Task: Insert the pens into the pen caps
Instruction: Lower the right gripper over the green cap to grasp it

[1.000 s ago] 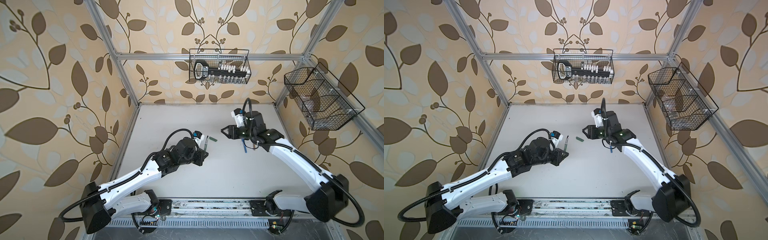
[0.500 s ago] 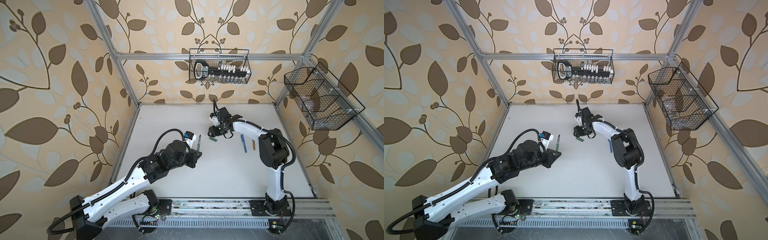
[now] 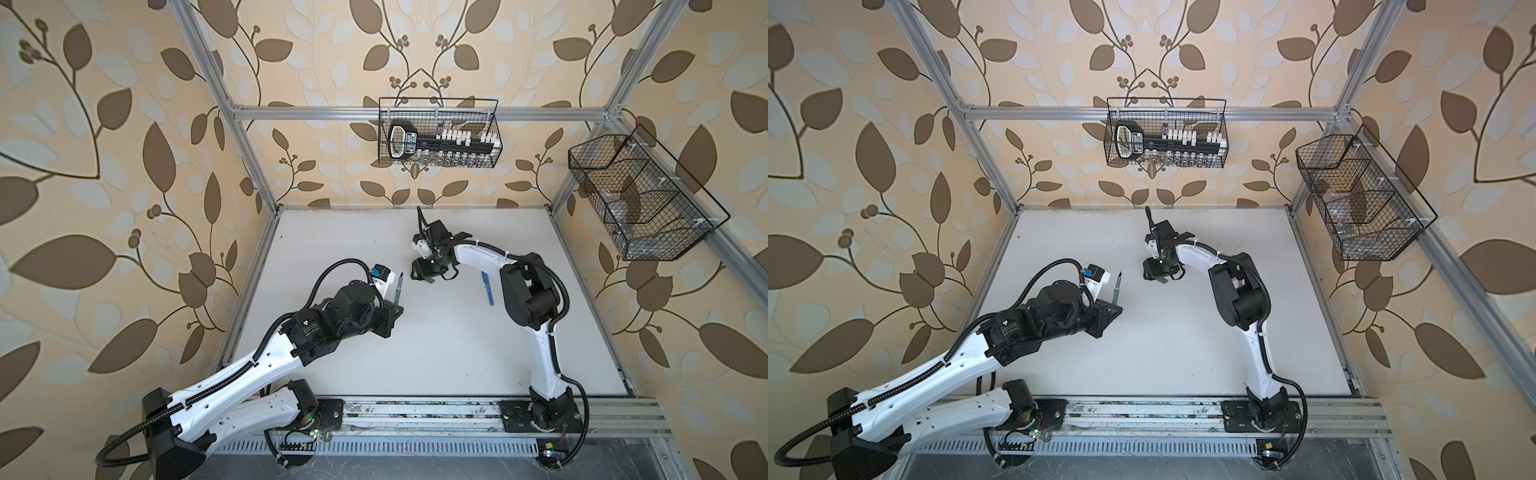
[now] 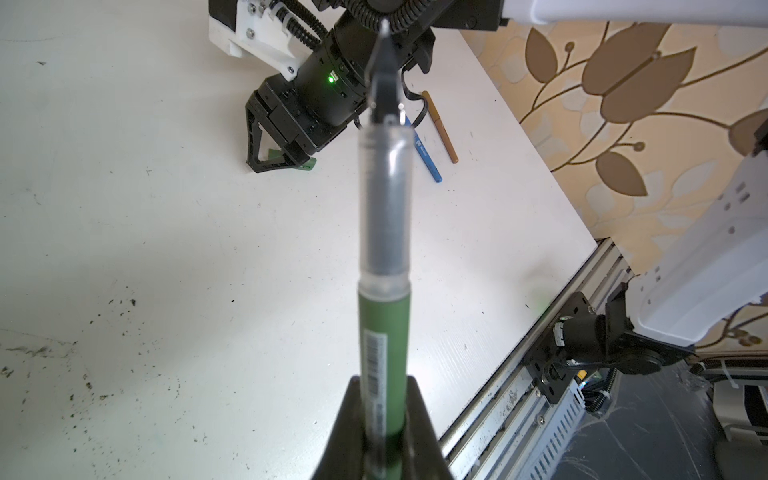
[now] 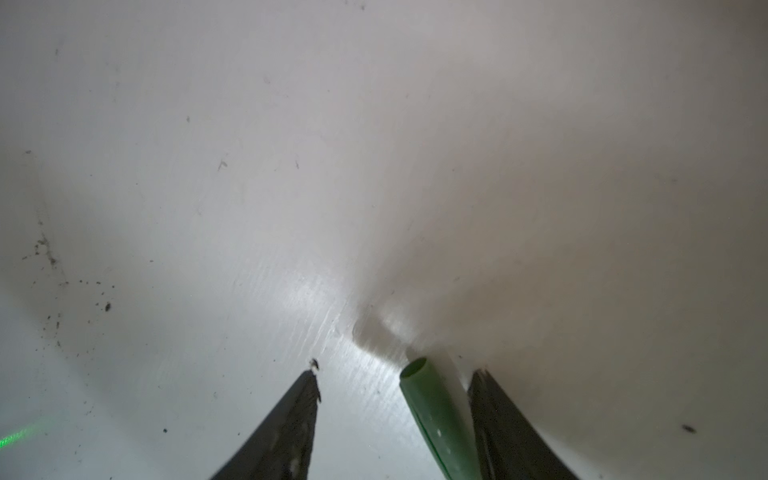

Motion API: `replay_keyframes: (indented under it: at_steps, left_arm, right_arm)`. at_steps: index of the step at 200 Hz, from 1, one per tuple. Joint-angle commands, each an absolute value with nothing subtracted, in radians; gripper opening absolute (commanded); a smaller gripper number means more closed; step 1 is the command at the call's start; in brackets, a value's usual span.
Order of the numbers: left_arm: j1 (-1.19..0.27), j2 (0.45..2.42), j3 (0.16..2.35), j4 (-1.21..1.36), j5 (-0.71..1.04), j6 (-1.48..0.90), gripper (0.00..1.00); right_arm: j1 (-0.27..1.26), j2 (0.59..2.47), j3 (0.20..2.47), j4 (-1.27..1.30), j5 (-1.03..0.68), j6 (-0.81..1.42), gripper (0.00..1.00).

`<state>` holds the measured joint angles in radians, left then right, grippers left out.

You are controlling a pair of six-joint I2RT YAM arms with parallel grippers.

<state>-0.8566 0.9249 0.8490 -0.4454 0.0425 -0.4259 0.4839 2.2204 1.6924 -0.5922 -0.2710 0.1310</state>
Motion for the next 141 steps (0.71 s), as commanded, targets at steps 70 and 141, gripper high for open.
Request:
replay_keyframes:
  at_steps: [70, 141]
  left_arm:
    - [-0.856, 0.93, 0.889, -0.43, 0.021, -0.399, 0.12]
    - [-0.856, 0.924, 0.886, -0.429, 0.018, -0.393, 0.13]
  right_arm:
    - [0.511, 2.129, 1.532, -0.688, -0.354, 0.083, 0.52]
    - [0.522, 1.932, 1.456, -0.707, -0.279, 0.176, 0.46]
